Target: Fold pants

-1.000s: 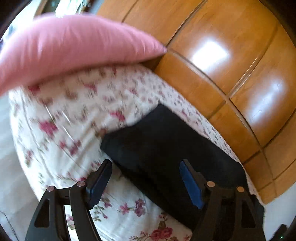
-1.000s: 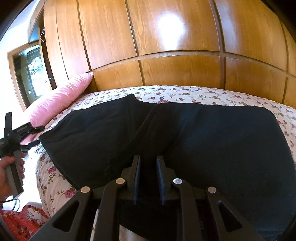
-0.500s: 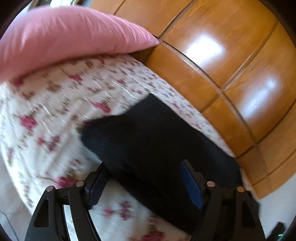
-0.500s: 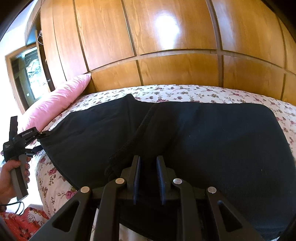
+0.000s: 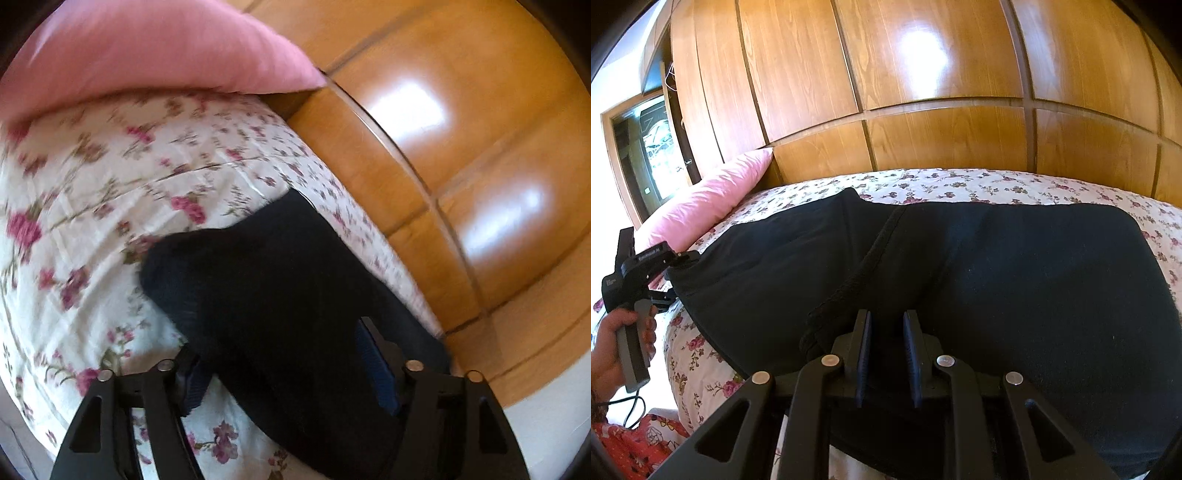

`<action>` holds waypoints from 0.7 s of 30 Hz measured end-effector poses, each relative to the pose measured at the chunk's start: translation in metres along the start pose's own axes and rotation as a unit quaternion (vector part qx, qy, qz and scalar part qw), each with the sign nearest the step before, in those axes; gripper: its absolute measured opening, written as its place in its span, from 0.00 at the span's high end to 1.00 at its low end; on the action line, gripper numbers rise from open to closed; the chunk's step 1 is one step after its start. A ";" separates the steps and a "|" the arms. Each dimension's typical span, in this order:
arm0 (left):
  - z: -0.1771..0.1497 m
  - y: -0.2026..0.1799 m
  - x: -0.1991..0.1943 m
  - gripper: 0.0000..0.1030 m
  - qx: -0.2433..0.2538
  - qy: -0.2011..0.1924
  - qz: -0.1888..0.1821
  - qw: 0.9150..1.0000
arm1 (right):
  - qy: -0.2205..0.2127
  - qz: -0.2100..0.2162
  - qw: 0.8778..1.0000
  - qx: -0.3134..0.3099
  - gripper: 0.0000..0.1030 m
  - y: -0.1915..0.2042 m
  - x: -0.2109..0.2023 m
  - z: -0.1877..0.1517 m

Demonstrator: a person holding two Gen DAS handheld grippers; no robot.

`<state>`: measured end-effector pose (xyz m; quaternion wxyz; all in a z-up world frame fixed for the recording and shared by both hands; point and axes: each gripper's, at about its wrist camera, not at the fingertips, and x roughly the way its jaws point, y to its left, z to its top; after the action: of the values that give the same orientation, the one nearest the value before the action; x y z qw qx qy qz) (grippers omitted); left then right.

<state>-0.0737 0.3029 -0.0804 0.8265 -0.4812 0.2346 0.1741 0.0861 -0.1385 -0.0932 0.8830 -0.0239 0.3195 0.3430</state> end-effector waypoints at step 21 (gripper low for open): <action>0.011 -0.009 -0.015 0.84 0.001 -0.029 -0.034 0.999 | 0.004 -0.007 1.000 0.004 0.81 0.002 0.000 0.002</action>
<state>-0.0794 0.3071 -0.0613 0.8391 -0.4823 0.1943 0.1596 0.0861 -0.1368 -0.0914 0.8839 -0.0239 0.3246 0.3357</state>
